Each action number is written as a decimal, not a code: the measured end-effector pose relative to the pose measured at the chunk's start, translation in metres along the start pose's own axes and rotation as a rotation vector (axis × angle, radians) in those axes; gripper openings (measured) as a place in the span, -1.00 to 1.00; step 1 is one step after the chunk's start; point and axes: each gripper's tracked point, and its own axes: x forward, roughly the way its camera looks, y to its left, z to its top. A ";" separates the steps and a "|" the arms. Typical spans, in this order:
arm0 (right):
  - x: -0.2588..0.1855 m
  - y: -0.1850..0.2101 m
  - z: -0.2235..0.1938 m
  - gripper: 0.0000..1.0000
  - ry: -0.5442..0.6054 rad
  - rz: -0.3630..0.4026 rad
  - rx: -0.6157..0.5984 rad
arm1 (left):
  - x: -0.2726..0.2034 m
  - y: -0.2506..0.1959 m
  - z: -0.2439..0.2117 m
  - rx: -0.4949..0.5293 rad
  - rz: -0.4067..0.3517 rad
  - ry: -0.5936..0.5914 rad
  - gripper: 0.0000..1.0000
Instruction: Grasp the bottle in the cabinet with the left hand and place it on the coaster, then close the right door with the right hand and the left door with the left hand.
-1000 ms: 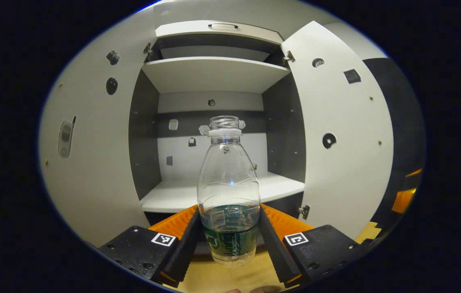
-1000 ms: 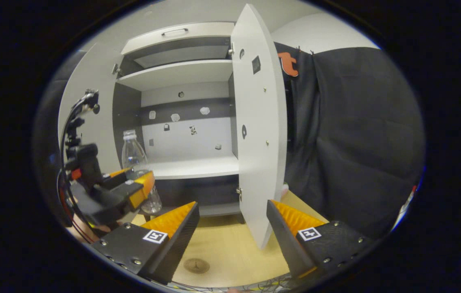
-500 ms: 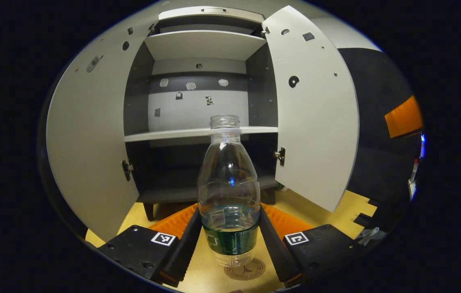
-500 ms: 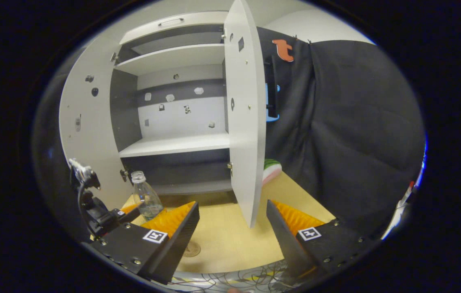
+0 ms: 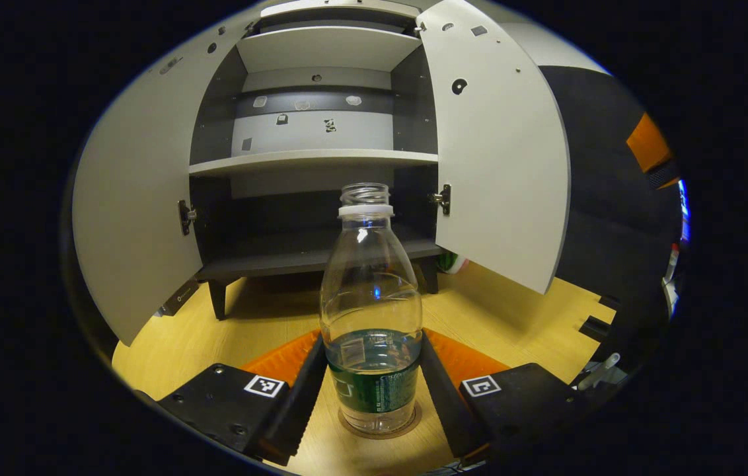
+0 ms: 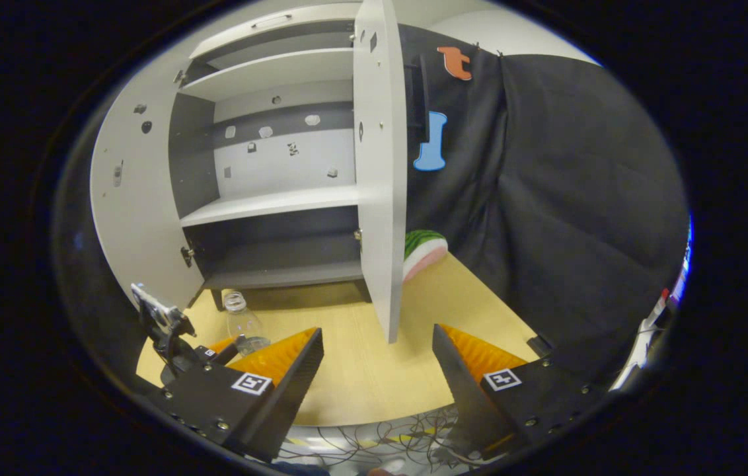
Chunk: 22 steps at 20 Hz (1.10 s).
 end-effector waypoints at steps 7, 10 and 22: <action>-0.006 -0.013 -0.021 0.96 0.039 -0.007 -0.032 | 0.013 -0.003 -0.011 0.011 0.000 0.011 0.66; -0.006 -0.020 -0.022 1.00 0.044 -0.014 -0.031 | 0.014 0.002 -0.018 0.049 0.008 -0.002 0.65; -0.005 -0.009 -0.041 0.96 0.089 0.015 -0.024 | 0.003 0.001 -0.029 0.002 0.007 -0.009 0.67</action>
